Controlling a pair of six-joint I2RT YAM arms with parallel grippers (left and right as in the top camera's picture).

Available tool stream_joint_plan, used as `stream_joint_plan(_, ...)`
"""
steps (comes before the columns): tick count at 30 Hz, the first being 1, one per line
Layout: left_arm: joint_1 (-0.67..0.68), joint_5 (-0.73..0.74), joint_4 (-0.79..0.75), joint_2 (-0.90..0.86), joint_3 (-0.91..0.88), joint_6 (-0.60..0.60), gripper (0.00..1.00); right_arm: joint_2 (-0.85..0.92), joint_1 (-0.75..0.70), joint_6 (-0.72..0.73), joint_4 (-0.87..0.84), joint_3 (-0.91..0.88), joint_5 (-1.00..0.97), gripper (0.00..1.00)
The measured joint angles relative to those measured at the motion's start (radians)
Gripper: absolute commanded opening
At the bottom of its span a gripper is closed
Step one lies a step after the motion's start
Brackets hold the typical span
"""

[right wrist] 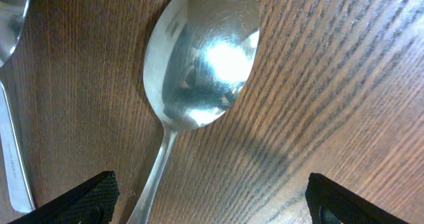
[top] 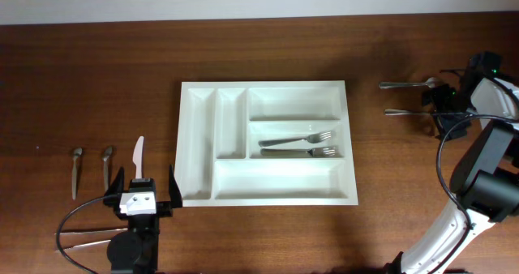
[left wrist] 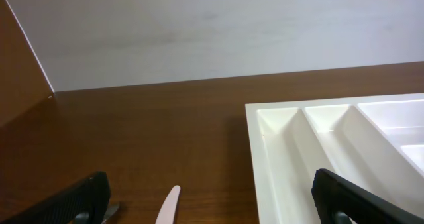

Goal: Pack container
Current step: 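Move the right gripper back over a silver spoon on the right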

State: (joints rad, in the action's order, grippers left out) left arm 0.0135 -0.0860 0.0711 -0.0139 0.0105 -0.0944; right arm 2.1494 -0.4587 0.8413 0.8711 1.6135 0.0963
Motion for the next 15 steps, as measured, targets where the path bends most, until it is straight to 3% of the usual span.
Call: stream_joint_plan(15,0.000,0.000,0.000,0.000,0.000,0.000,0.99,0.034,0.000,0.031,-0.002,0.001,0.000,0.89)
